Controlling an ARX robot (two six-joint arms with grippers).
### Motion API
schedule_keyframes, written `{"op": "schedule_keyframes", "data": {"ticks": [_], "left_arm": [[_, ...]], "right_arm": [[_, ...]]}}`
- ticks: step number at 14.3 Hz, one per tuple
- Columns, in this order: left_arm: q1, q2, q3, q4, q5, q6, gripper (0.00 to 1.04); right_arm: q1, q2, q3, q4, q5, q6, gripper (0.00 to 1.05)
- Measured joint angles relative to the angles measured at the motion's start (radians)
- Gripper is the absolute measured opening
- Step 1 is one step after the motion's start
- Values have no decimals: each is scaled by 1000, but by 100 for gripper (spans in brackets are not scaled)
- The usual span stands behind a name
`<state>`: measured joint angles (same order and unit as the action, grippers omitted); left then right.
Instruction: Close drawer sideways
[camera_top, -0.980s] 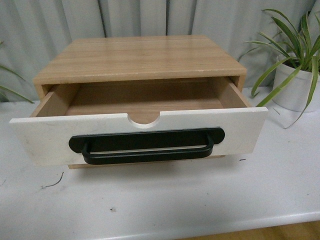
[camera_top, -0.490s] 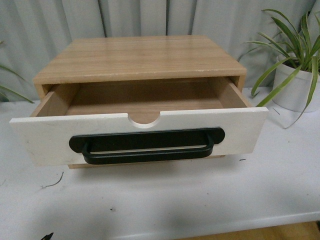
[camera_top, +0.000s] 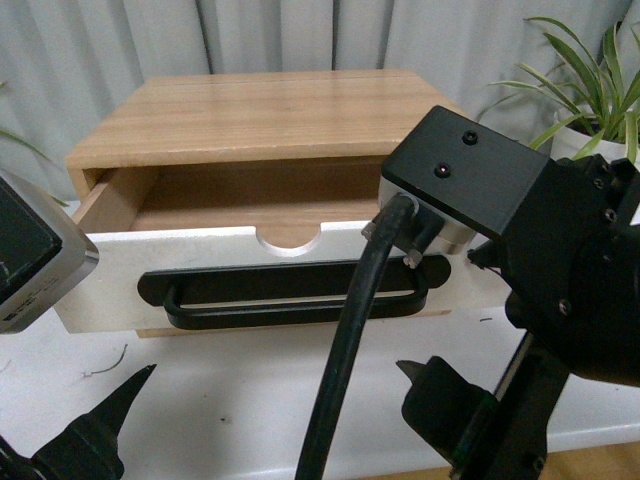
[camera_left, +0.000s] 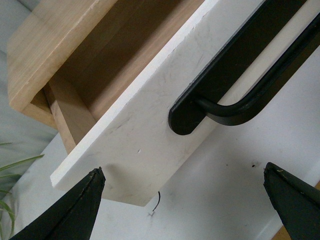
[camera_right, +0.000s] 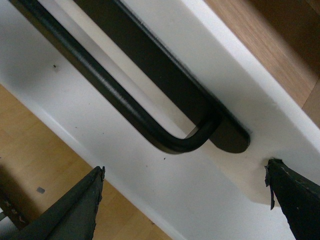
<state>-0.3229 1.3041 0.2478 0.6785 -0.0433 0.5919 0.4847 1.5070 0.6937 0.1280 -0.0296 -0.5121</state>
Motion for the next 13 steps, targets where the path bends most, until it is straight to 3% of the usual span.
{"op": "schedule_keyframes", "data": {"ticks": [10,13], "left_arm": [[11,221,125,83,-2,39,98],[47,442,353,79,-21,91,98]], "right_arm": [[-14,106,101,43,11,-39,98],[-100,284,283,68,4,-65,98]]}}
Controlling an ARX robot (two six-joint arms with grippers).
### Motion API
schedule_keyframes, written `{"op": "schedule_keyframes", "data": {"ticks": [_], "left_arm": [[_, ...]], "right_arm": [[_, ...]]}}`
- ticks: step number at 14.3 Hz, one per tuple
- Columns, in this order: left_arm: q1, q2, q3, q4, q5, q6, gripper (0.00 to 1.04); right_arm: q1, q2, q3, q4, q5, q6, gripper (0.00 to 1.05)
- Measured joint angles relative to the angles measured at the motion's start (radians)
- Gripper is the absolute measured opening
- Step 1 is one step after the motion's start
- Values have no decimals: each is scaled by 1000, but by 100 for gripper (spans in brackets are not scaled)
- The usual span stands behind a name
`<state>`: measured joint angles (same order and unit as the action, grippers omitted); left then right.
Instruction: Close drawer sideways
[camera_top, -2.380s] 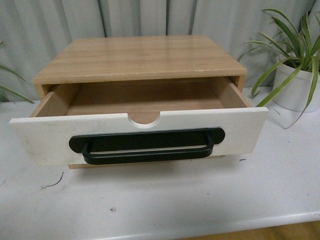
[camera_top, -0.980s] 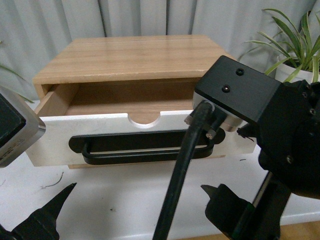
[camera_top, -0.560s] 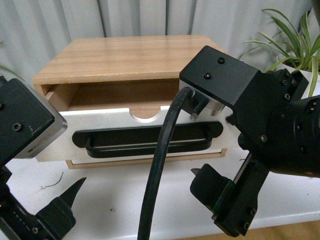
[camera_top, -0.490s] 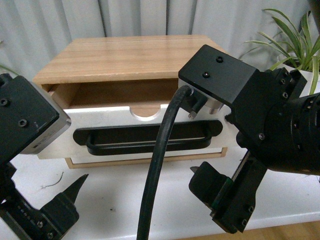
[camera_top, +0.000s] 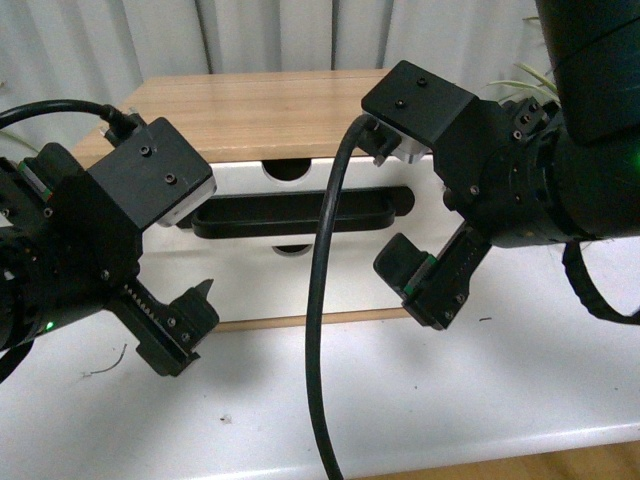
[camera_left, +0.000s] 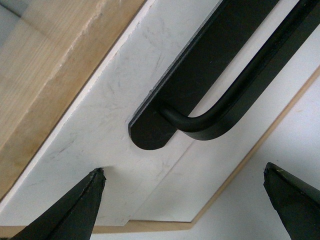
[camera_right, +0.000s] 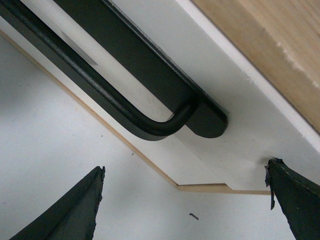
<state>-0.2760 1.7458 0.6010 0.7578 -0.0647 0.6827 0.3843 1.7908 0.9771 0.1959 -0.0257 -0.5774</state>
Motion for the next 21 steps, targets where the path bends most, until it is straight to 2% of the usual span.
{"op": "schedule_keyframes", "data": {"ticks": [5,8,11,14,16,17,19,20,21], "left_arm": [[5,39,48,-23,-17,14,98],[6,-36,1,-37,-16,-26,98],[1,-307,-161,-101,-29,-111,98],[-4,-650,-309,-290,-63,-238,98],[47,-951,-372,-475,-79,-364,98],[99,-1130,-406,-596,-80,-436,98],[259,-1428,-467,-813,11,-573,98],[325,-1508,-477,-866,38,-619,98],[342,-1538,-478,-855,37,-648,98]], "right_arm": [[-12,48,50,11,7,19,98],[-10,-45,-37,4,-10,37,98],[-7,-269,-232,31,-14,95,98],[7,-555,-451,11,43,199,98],[-39,-787,-576,-66,101,279,98],[-70,-927,-627,-129,130,325,98],[-118,-1161,-697,-225,189,418,98],[-131,-1229,-718,-230,225,451,98],[-137,-1252,-721,-225,243,472,98]]}}
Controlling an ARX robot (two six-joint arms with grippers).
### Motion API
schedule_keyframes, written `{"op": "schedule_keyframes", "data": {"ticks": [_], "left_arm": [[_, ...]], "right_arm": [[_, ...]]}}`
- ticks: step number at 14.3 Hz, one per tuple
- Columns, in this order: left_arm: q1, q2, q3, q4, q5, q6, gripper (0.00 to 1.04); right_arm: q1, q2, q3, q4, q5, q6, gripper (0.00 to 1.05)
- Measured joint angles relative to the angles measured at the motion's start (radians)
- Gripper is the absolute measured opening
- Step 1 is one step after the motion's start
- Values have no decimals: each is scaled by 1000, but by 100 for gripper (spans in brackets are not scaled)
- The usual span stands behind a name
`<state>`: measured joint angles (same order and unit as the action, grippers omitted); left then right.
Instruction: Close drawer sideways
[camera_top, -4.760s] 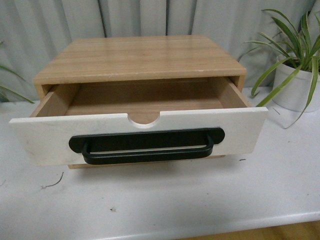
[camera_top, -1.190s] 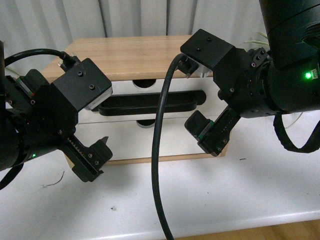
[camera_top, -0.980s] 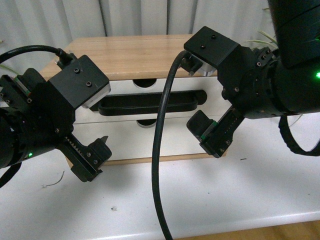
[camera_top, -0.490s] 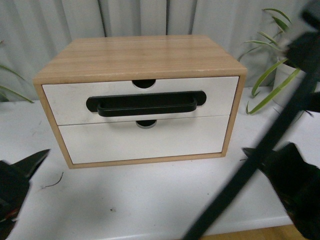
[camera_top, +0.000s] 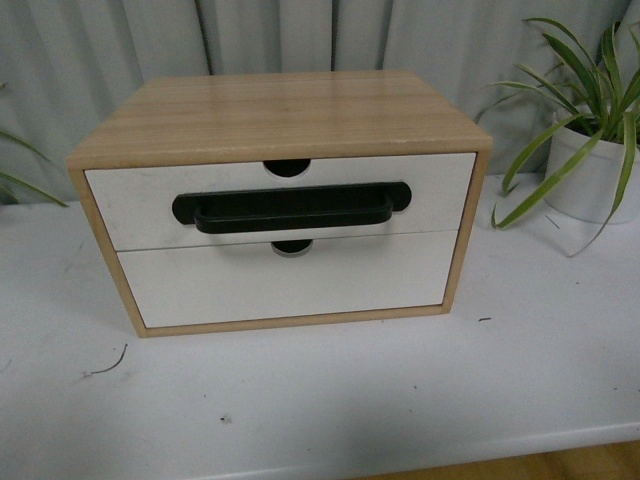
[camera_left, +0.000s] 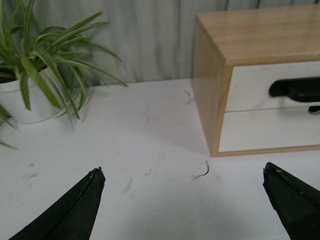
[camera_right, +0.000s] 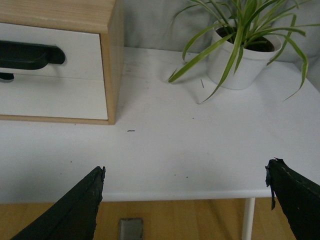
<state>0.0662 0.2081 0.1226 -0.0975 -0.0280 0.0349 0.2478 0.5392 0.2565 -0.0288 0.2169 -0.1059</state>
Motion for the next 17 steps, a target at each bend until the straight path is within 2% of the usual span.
{"op": "schedule_keyframes", "data": {"ticks": [2,3,4,5,9,10,11,13,17], "left_arm": [[-9,3,0,-8,13,-13,98],[-29,-36,-26,60,11,-18,93],[-68,-146,-76,83,28,-26,80],[-72,-182,-82,95,33,-28,69],[-66,-199,-111,100,27,-29,18],[-66,-199,-111,92,28,-29,8],[-66,-199,-111,94,27,-31,2],[-66,-199,-111,94,28,-32,2],[-66,-199,-111,94,28,-32,2]], "right_arm": [[1,6,-2,-5,0,12,98],[1,7,-26,89,9,27,95],[-16,-38,-113,290,2,58,83],[-47,-72,-162,367,-13,72,72],[-140,-181,-201,320,-107,90,21],[-210,-209,-209,303,-191,90,10],[-258,-235,-213,290,-199,95,2],[-247,-269,-234,298,-217,95,2],[-248,-346,-245,222,-217,96,2]]}}
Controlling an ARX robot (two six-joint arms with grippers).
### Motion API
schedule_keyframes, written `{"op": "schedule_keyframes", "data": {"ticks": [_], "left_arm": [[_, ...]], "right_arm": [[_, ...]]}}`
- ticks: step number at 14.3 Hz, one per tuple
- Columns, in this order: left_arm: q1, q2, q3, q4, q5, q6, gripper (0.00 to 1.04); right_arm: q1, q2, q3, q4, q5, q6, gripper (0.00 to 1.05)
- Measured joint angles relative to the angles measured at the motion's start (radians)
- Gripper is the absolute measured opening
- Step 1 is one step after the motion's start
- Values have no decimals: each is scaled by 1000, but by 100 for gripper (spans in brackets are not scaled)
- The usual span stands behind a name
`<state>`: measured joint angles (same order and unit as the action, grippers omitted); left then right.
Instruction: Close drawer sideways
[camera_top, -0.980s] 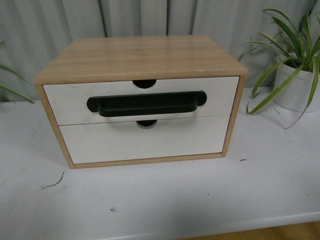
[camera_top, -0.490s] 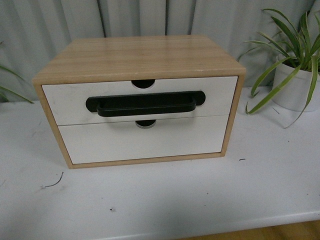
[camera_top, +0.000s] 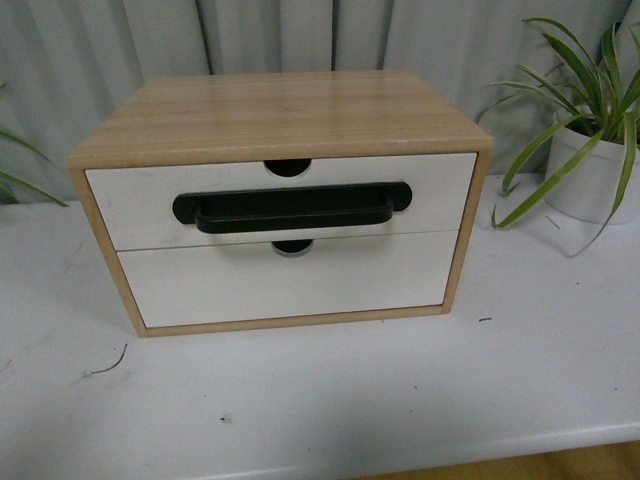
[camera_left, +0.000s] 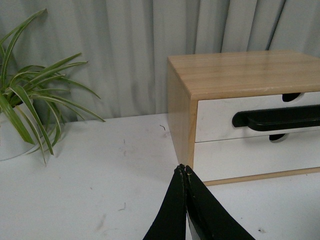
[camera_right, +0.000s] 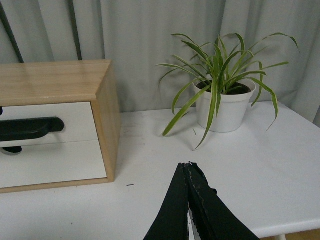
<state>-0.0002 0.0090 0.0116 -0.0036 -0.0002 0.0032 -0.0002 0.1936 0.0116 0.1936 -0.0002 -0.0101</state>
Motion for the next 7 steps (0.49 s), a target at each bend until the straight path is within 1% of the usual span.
{"op": "schedule_keyframes", "data": {"ticks": [2,3,4,7], "left_arm": [[0,0,0,0,0,0,2],[0,0,0,0,0,0,2],[0,0,0,-1,0,0,2],[0,0,0,0,0,0,2]], "right_arm": [[0,-31,0,-37,0,0,2],[0,-136,1,-190,-1,0,2],[0,-192,1,-184,0,0,2],[0,-189,1,-196,0,0,2]]}}
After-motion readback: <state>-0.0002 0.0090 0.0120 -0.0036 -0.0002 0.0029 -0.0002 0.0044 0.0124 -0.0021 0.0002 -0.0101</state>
